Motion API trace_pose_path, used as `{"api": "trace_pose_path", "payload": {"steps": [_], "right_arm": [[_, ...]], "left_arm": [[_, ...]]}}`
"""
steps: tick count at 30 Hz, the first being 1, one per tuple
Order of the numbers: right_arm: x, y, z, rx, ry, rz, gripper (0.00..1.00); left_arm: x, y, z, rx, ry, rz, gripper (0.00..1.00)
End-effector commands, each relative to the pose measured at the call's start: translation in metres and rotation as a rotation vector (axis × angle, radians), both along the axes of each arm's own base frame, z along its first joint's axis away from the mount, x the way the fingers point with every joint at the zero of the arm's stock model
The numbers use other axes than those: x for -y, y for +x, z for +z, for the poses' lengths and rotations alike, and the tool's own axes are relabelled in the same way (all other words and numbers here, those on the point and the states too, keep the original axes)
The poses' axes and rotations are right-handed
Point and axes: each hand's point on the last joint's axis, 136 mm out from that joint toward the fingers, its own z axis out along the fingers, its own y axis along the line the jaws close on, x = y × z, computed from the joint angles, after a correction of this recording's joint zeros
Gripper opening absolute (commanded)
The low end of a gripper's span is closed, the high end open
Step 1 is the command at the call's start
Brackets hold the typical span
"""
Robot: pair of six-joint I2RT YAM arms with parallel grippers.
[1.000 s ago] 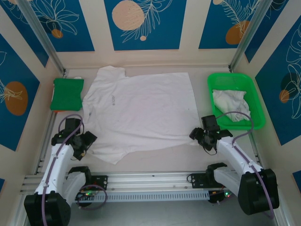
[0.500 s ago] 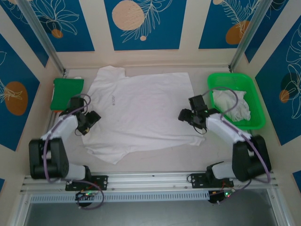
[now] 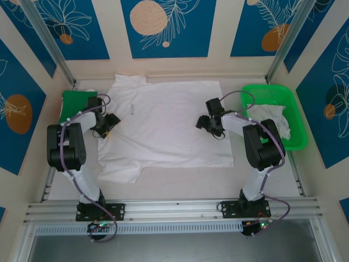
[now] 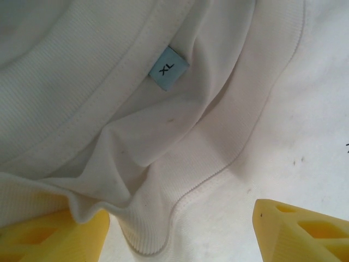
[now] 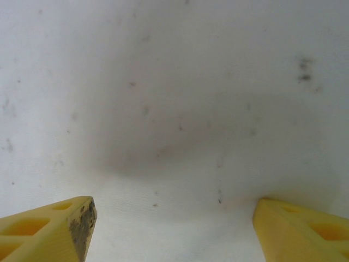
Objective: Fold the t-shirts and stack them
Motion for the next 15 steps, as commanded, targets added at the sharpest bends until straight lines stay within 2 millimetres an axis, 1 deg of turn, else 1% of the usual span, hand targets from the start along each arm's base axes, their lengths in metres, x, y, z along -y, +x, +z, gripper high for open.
{"api": "trace_pose_path", "payload": {"steps": [1,6,9,12,15], "right_arm": [[0.010,0.012,-0.016,-0.059,0.016,-0.028,0.78],[0.017,0.043,-0.012,-0.056,0.045,-0.040,0.78],[0.013,0.054,0.000,-0.023,0.063,-0.016,0.78],[0.004,0.059,0.021,0.034,0.102,0.025,0.79],[-0.001,0.055,0.049,0.110,0.122,0.051,0.80]], "left_arm": [[0.007,0.004,-0.022,-0.073,-0.018,-0.021,0.72],[0.012,0.029,-0.016,-0.058,-0.030,-0.028,0.73],[0.015,0.038,-0.009,-0.038,-0.031,-0.035,0.75],[0.018,0.041,0.006,-0.005,-0.027,-0.047,0.80],[0.022,0.035,0.029,0.034,-0.005,-0.064,0.89]]}}
